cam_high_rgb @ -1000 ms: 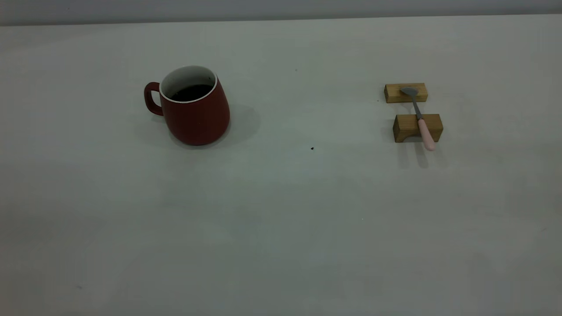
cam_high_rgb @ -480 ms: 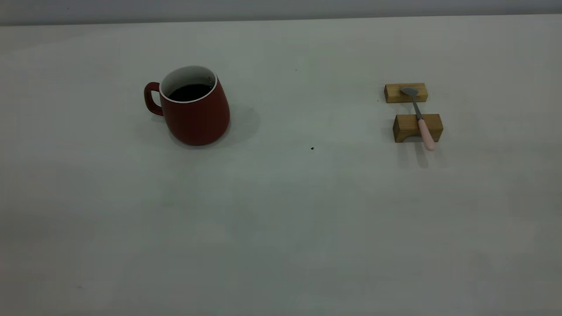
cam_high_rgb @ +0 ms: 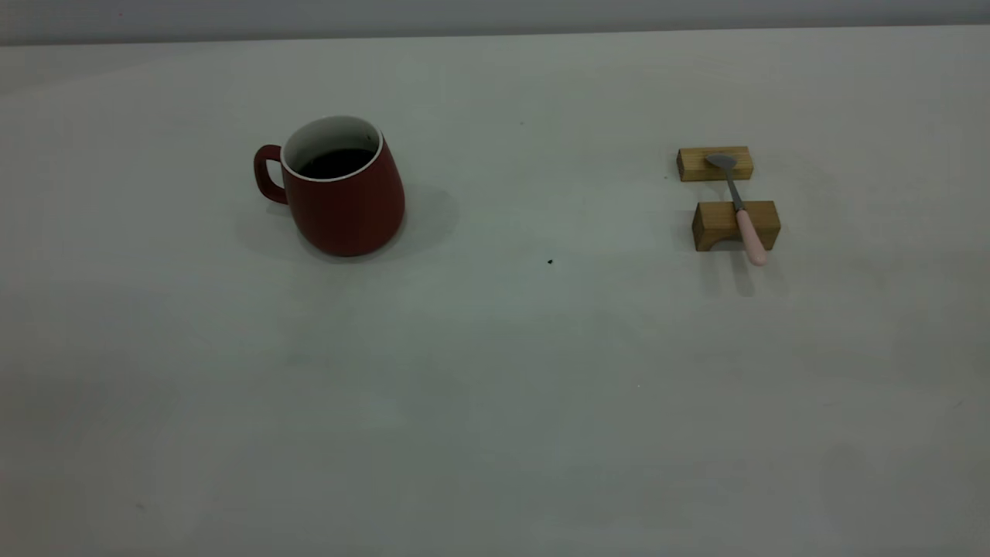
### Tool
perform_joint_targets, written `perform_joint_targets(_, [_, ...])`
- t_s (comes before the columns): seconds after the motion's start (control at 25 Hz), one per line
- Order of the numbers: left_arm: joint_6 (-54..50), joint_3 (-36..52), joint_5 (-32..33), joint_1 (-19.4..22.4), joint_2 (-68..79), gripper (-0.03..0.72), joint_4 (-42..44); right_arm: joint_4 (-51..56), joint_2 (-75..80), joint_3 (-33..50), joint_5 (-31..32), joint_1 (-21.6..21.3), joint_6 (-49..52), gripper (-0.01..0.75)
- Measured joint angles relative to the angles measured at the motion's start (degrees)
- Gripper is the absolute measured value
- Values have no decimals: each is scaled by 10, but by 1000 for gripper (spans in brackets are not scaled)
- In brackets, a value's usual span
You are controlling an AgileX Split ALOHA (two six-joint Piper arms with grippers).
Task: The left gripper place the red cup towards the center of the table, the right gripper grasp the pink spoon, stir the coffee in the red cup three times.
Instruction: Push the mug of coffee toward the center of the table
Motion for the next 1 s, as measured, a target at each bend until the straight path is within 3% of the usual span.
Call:
perform_joint_targets(0.44, [6,-8,-12,0,37,355,-4,0,0,0,0,0,0,231])
perform_joint_targets(1.0, [44,-86,-228,0,541,355,-42,0,0,0,0,0,0,231])
